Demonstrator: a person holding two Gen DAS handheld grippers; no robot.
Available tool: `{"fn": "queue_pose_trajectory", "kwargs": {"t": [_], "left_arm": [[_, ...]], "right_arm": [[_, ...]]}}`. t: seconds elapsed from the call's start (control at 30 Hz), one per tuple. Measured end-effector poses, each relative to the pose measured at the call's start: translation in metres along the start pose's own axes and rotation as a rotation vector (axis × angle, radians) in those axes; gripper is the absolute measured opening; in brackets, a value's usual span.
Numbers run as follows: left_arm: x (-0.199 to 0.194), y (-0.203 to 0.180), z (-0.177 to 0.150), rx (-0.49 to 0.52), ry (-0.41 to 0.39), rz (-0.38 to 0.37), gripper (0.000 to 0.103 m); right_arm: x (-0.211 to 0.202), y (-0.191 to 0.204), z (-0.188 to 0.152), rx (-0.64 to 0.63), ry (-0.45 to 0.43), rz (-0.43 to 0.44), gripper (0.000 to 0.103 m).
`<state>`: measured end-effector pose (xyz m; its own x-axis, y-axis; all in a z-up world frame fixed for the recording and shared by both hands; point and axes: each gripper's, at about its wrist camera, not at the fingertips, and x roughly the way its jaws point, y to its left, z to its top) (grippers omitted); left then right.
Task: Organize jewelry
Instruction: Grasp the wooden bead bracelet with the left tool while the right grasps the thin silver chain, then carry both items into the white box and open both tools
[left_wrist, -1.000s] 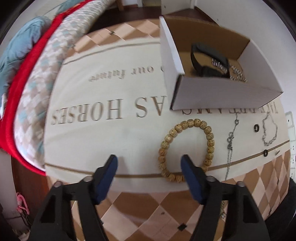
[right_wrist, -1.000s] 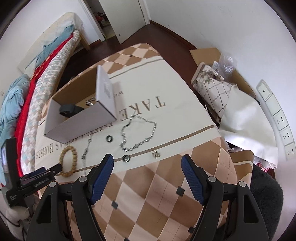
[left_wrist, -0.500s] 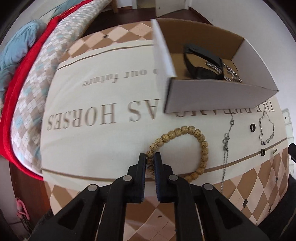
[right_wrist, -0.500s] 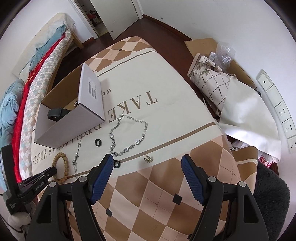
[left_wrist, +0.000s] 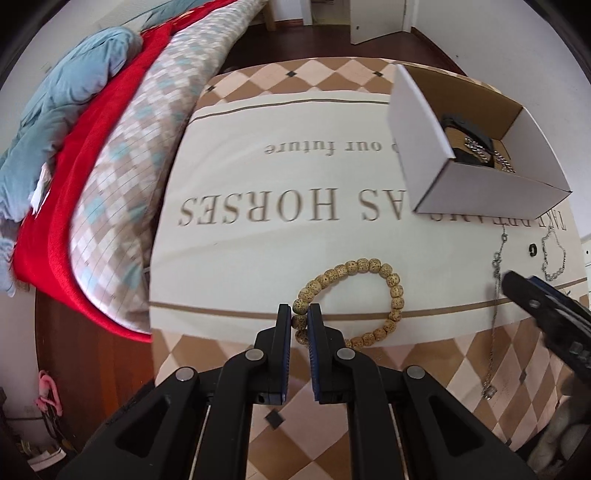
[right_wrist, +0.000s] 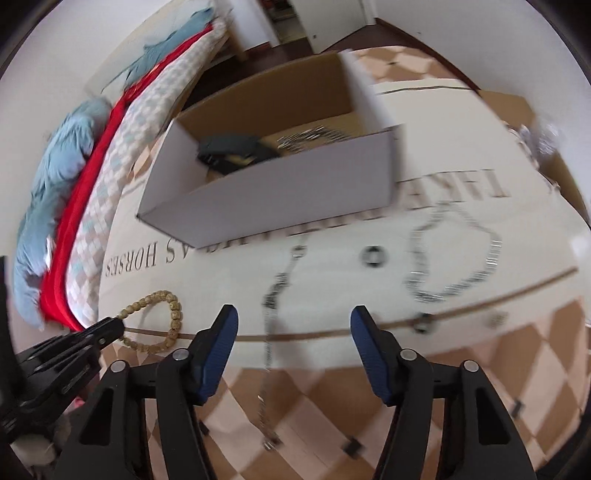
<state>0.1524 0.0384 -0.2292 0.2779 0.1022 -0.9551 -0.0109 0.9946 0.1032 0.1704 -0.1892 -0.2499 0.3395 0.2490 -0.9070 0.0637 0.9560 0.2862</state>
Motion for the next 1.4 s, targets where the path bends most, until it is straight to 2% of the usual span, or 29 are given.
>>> {"fn": "queue_pose_trajectory", "kwargs": {"t": [0.07,0.1,0.13,0.2,0.37,0.6,0.77,0.97,1.2,1.4], "left_arm": [[0.0,0.005,-0.001,-0.005,-0.002,0.002,0.006],[0.0,0.006,-0.001,-0.006,-0.002,0.002,0.006],[0.0,0.007,-0.002,-0.008,-0.004,0.002,0.006],[0.0,0.007,-0.002,-0.007,-0.005,0.0,0.006],[-0.011,-0.002,0.002,-0.001,-0.028,-0.026,0.006],[-0.038,-0.017,0.013,0.029,-0.073,-0.062,0.006],[-0.064,-0.024,0.024,0.042,-0.121,-0.086,0.006],[-0.098,-0.026,0.038,0.038,-0.164,-0.127,0.006],[-0.141,-0.037,0.069,0.078,-0.246,-0.153,0.006],[-0.161,-0.053,0.101,0.111,-0.293,-0.18,0.006]], "right_arm": [[0.009,0.011,-0.001,-0.038,-0.015,-0.025,0.062],[0.013,0.019,-0.003,-0.072,-0.022,-0.033,0.051],[0.014,0.023,-0.004,-0.1,-0.038,-0.062,0.047],[0.017,0.027,-0.005,-0.132,-0.052,-0.101,0.006],[0.006,0.007,-0.009,-0.062,-0.059,-0.039,0.005],[-0.048,-0.029,-0.009,0.077,-0.125,0.108,0.004],[-0.081,-0.04,-0.001,0.104,-0.164,0.154,0.004],[-0.116,-0.039,0.018,0.098,-0.211,0.209,0.004],[-0.156,-0.028,0.058,0.051,-0.269,0.258,0.004],[-0.168,-0.012,0.105,-0.027,-0.291,0.241,0.004]]}}
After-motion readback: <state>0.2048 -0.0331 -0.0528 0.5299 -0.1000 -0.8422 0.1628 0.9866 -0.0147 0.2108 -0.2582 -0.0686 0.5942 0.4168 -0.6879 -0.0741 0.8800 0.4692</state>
